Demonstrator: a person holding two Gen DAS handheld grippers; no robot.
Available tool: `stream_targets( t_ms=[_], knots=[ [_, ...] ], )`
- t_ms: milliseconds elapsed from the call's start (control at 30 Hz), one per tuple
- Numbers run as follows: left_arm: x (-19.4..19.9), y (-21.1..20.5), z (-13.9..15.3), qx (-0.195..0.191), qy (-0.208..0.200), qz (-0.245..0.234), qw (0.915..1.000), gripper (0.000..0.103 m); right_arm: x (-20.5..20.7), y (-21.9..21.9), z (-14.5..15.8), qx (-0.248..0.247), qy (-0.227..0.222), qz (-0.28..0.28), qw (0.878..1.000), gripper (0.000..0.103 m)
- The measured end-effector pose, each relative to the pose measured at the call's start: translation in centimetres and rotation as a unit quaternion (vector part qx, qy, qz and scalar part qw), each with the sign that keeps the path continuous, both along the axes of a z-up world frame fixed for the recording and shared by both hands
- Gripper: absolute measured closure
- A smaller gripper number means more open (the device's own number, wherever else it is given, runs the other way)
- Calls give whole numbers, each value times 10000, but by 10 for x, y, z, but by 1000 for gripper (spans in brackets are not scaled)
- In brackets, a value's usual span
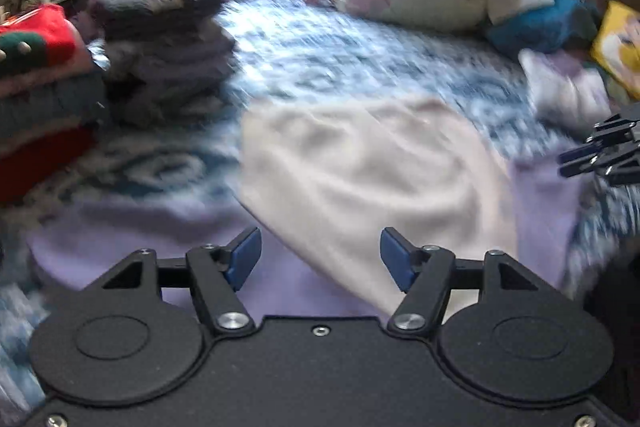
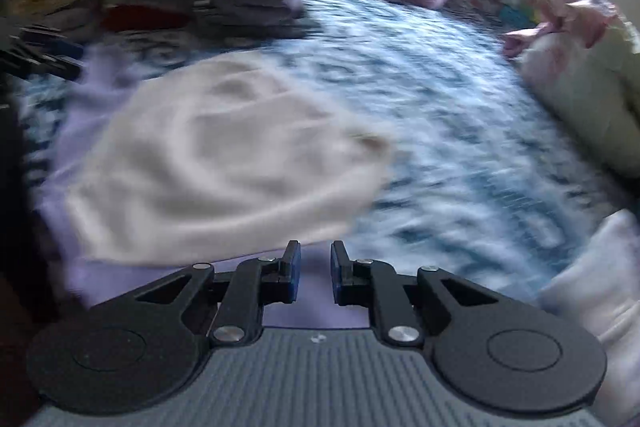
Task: Fold clothes
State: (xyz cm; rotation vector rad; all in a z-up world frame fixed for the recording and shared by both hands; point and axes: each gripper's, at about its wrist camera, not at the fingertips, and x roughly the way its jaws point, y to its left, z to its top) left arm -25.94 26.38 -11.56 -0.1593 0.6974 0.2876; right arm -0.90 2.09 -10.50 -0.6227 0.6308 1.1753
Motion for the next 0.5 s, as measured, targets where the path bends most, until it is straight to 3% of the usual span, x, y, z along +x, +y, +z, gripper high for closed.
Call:
stream_targets(
  t_ms=[133,233,267,333,500],
  knots=[
    [0,-36,-29,121,177,-283,9994,38,-66,7,-39,-70,291,77,9995,87],
    [8,-59,-60,551,721,-536,9944,38,-96,15,-65,-275,311,-73,9991,86],
    [7,-63,-62,667,706,-497,9940,39,-104,17,-76,-492,188,-68,9986,86],
    [4,-73,-55,821,532,-556,9936,40,-113,11,-76,-339,-40,-104,9994,85],
    [15,-106,-36,581,-168,-1027,9929,41,-109,-14,-49,232,458,-258,9983,74]
  ],
)
